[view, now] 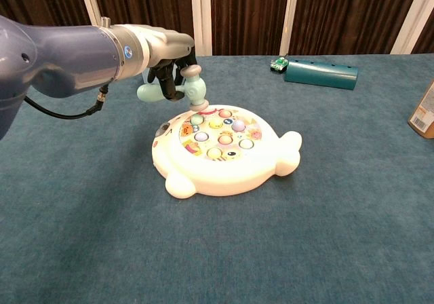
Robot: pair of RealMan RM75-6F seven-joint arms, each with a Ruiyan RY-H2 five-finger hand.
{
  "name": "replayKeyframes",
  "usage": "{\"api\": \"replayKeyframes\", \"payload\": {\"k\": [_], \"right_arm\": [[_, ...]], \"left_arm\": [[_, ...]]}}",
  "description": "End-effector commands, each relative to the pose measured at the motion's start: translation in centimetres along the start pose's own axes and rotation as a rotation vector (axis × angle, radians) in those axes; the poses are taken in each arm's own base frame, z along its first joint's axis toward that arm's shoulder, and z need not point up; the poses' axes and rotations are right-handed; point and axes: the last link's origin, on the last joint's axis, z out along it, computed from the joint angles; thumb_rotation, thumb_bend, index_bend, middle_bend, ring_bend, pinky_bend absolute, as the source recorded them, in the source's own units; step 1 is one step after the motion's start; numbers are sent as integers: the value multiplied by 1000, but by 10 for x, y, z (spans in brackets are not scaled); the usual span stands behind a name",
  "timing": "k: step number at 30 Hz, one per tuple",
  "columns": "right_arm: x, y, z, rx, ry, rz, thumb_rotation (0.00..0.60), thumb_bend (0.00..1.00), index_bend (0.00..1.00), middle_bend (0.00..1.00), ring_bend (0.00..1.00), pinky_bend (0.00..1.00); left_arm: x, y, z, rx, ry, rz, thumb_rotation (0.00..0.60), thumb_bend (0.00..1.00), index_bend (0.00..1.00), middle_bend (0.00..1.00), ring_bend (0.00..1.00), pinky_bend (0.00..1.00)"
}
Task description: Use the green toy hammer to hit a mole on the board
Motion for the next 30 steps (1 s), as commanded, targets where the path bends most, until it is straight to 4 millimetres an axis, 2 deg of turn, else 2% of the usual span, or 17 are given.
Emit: {"api": "replayKeyframes", "payload": {"k": [1, 8, 13, 24, 30], "right_arm": [[0, 0, 0, -1, 0, 0, 600, 192, 0, 0, 0, 0], [0, 0, 0, -3, -2, 1, 600, 192, 0, 0, 0, 0], [0, 1, 1, -6, -2, 3, 600, 193, 0, 0, 0, 0], [1, 1, 0, -6, -1, 7, 600, 192, 0, 0, 0, 0], [0, 1, 1, -9, -1, 11, 600, 192, 0, 0, 0, 0]], "left_arm": [[-3, 0, 0, 1, -6, 9, 600, 641, 649, 503, 412, 517], [-17, 0, 2, 5, -29, 22, 600, 641, 649, 503, 412, 517], [-20, 1, 5, 7, -28, 27, 600, 641, 649, 504, 412, 517], [5, 10, 4, -20, 27, -9, 600, 641, 647, 504, 412, 517], [10, 20, 4, -39, 25, -10, 600, 641, 644, 504, 412, 517]]}}
